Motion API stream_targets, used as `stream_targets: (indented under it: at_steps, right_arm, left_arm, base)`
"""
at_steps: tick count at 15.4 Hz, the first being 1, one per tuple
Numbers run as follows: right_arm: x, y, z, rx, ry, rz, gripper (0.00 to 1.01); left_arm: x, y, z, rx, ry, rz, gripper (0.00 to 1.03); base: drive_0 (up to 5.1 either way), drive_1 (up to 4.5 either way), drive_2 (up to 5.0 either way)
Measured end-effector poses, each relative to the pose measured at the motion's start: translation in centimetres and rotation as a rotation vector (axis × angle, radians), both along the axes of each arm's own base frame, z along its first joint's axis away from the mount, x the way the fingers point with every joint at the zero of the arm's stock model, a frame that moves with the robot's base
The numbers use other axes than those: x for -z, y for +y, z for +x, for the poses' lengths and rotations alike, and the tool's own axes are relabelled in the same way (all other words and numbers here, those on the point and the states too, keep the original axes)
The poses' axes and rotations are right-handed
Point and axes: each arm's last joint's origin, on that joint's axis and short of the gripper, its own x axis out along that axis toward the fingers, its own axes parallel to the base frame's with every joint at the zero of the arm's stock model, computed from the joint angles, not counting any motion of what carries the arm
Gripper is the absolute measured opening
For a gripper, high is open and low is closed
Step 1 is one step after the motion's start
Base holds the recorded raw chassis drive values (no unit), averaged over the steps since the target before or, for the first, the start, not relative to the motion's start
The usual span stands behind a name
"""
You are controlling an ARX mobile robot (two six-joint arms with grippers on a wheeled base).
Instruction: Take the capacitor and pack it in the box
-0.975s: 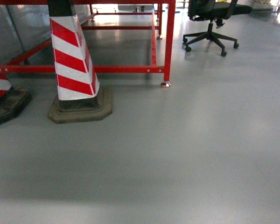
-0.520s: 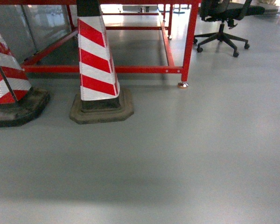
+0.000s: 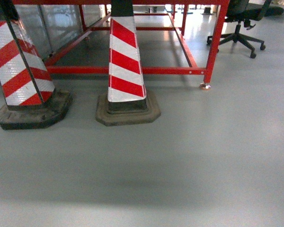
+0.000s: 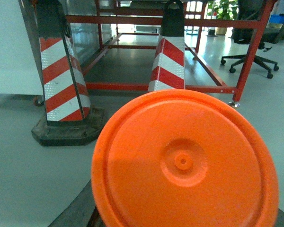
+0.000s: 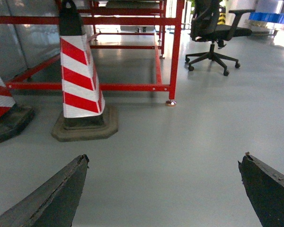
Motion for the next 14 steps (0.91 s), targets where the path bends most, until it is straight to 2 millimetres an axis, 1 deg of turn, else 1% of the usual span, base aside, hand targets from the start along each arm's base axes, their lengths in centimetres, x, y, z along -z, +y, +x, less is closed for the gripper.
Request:
stream_targets:
  at_steps: [7,14]
  right_arm:
    - [0.00,0.01,0.00,-0.004,0.000,0.000,0.98]
    - [-0.01,0.01,0.00,-0.004,-0.001,0.000,0.98]
  left_arm:
    - [0.01,-0.01,0.00,0.000,0.000,0.000,0.44]
    - [0.00,-0.01,0.00,0.001,-0.001,0.000,0.44]
  base:
    - [0.0,0.00,0.0]
    - [0.0,4.05,-4.0]
